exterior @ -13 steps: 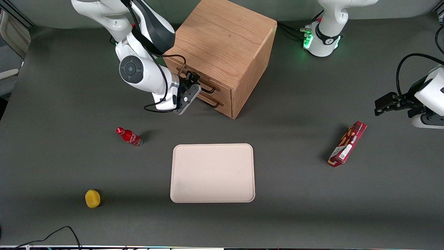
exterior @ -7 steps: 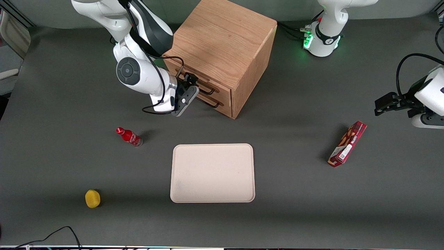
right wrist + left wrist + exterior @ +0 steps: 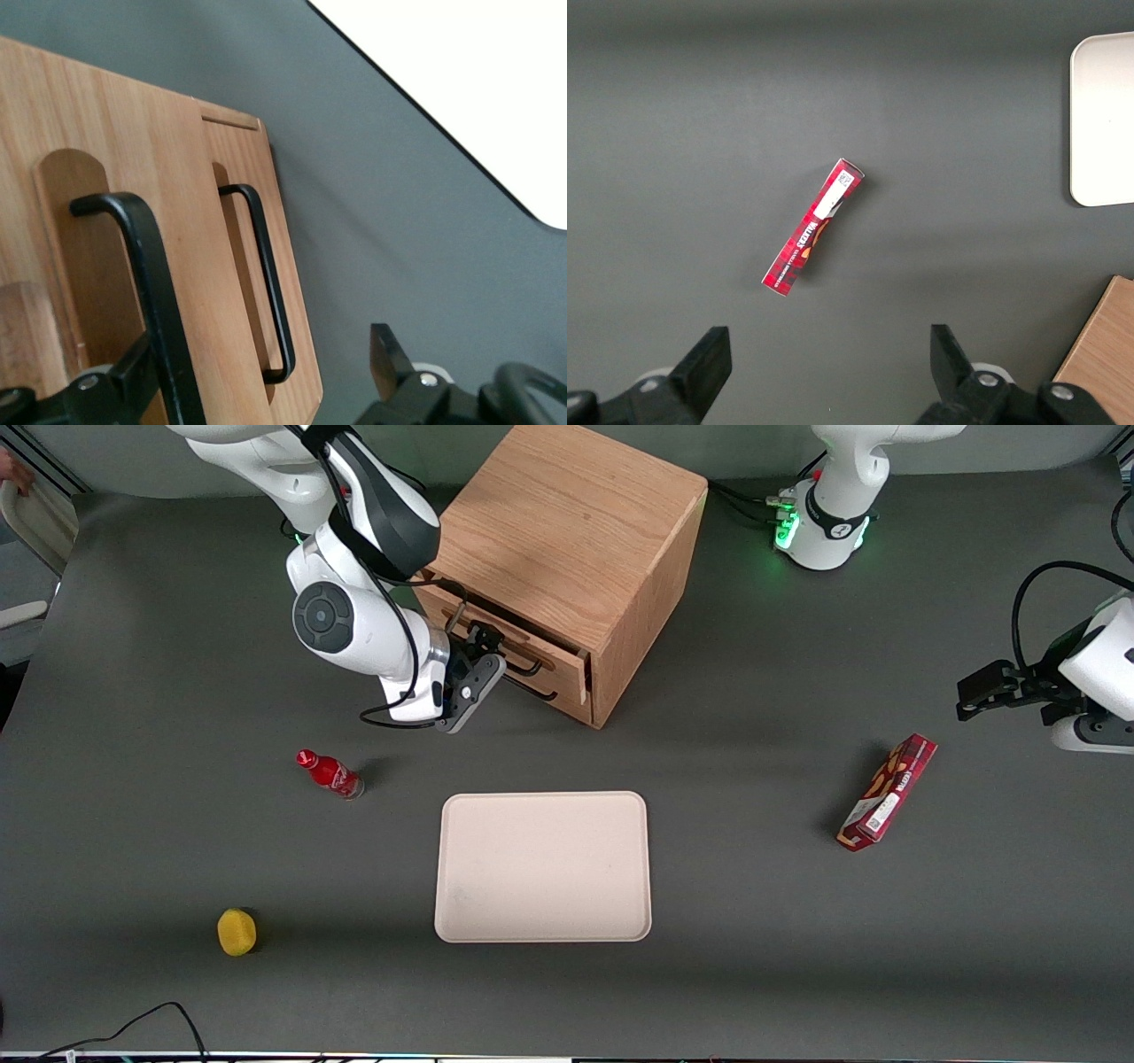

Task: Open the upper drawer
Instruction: 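Pull the handle outward with the right gripper to slide the drawer open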

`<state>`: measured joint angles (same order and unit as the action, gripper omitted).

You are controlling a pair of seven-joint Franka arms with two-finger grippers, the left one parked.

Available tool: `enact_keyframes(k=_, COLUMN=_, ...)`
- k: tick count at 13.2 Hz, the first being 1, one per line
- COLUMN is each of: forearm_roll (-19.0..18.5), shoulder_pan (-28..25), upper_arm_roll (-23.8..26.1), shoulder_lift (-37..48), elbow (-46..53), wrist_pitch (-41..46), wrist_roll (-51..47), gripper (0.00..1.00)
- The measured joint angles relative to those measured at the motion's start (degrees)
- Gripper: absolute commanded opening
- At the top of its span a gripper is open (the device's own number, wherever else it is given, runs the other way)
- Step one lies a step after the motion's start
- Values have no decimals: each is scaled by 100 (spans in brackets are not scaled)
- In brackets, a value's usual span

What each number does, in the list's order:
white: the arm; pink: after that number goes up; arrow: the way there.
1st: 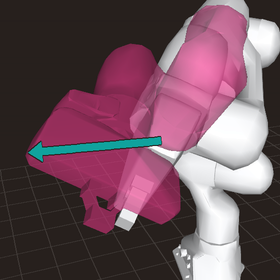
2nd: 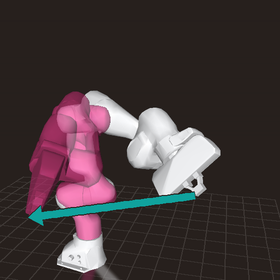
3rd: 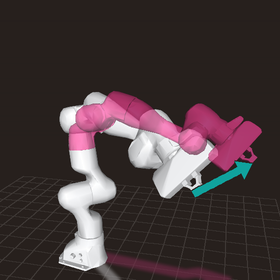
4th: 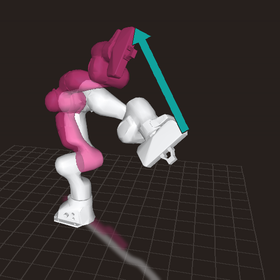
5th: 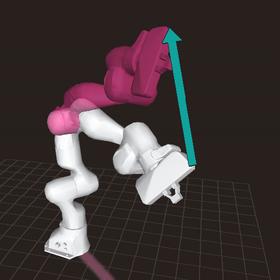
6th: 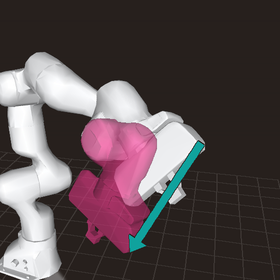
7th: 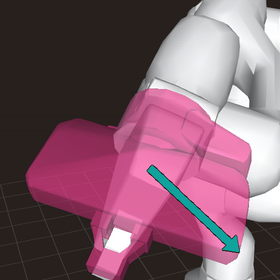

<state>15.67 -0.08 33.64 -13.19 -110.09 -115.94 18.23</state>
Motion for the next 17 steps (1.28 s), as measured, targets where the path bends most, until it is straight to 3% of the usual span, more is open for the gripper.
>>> enact_keyframes(k=11, forearm_roll=-418, shoulder_pan=31, upper_arm_roll=-297, shoulder_lift=-466, elbow=466, wrist_pitch=-1, wrist_roll=39, gripper=100)
enact_keyframes(k=17, forearm_roll=-438, shoulder_pan=38, upper_arm_roll=-581, shoulder_lift=-569, elbow=666, wrist_pitch=10, wrist_roll=368, gripper=100)
